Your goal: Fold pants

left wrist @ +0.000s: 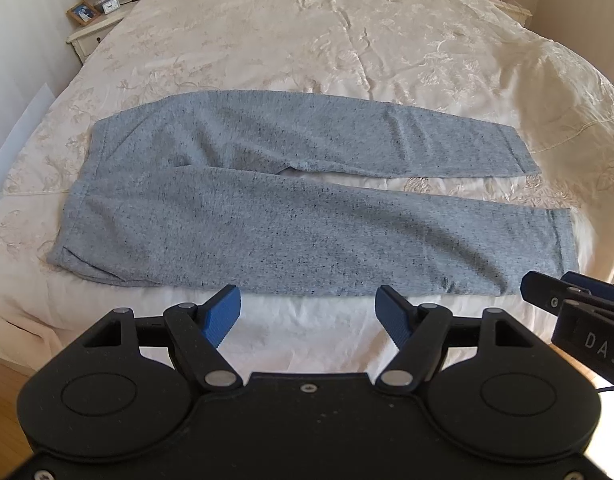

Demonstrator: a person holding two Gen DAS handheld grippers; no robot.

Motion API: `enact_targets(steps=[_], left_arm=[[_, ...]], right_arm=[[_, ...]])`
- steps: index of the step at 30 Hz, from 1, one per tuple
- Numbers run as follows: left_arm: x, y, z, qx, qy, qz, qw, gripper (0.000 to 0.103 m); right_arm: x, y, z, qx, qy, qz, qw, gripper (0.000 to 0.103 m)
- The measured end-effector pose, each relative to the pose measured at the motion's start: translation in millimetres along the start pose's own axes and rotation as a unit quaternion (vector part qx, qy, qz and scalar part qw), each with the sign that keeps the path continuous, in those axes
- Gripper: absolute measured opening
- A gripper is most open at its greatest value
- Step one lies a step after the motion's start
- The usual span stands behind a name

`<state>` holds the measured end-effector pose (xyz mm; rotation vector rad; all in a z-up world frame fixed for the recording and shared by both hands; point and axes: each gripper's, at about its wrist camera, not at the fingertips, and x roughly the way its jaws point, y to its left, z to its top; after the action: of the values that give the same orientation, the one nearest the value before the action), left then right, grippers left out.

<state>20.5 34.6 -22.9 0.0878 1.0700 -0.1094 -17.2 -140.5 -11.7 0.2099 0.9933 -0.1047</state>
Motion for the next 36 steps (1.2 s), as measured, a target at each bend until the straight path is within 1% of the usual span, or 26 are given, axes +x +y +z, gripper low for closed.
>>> enact_targets(steps=[7, 10, 13, 17, 20, 23, 26, 29, 32, 36], left_arm=[[7.8, 18.8, 16.6, 0.009, -0.005, -0.002, 0.9999, 0.075], [14.1, 31.0, 29.1, 0.016, -0.003, -0.003, 0.9999, 0.075], [21.9, 45.6, 43.8, 0.02, 0.0, -0.001, 0.9998, 0.075], [35.0, 61.9, 61.2, 0.03, -0.006, 0.005, 0.9995, 0.075], [48.1, 68.6, 71.2, 0.045, -0.004, 0.009, 0.9989, 0.075], [58.6, 72.1, 79.3, 0.055, -0.003, 0.01, 0.9984, 0.075], [65.9, 70.8, 86.5, 0.067, -0.004, 0.02, 0.9976, 0.075], [73.2, 67.0, 93.3, 0.063, -0.004, 0.02, 0.9978, 0.075], [83.1, 57.8, 99.4, 0.053, 0.008, 0.019, 0.9984, 0.075], [95.2, 39.8, 107.1, 0.034, 0.016, 0.036, 0.9986, 0.075]], right_arm=[[12.2, 17.3, 8.7, -0.012, 0.006, -0.023, 1.0, 0.04], [18.7, 26.0, 17.7, -0.019, 0.007, -0.033, 0.999, 0.04], [30.6, 32.9, 30.5, -0.023, 0.019, -0.043, 0.999, 0.04], [48.7, 41.2, 51.2, -0.039, 0.034, -0.081, 0.995, 0.04], [64.0, 40.6, 66.5, -0.036, 0.039, -0.109, 0.993, 0.04], [76.7, 32.3, 82.9, -0.021, 0.037, -0.116, 0.992, 0.039], [85.0, 20.8, 98.7, -0.012, 0.007, -0.126, 0.992, 0.039], [96.8, 4.3, 117.2, -0.015, -0.013, -0.147, 0.989, 0.039], [117.1, -21.2, 138.3, -0.017, -0.023, -0.162, 0.986, 0.039], [148.3, -66.6, 163.2, 0.0, -0.038, -0.153, 0.987, 0.039]])
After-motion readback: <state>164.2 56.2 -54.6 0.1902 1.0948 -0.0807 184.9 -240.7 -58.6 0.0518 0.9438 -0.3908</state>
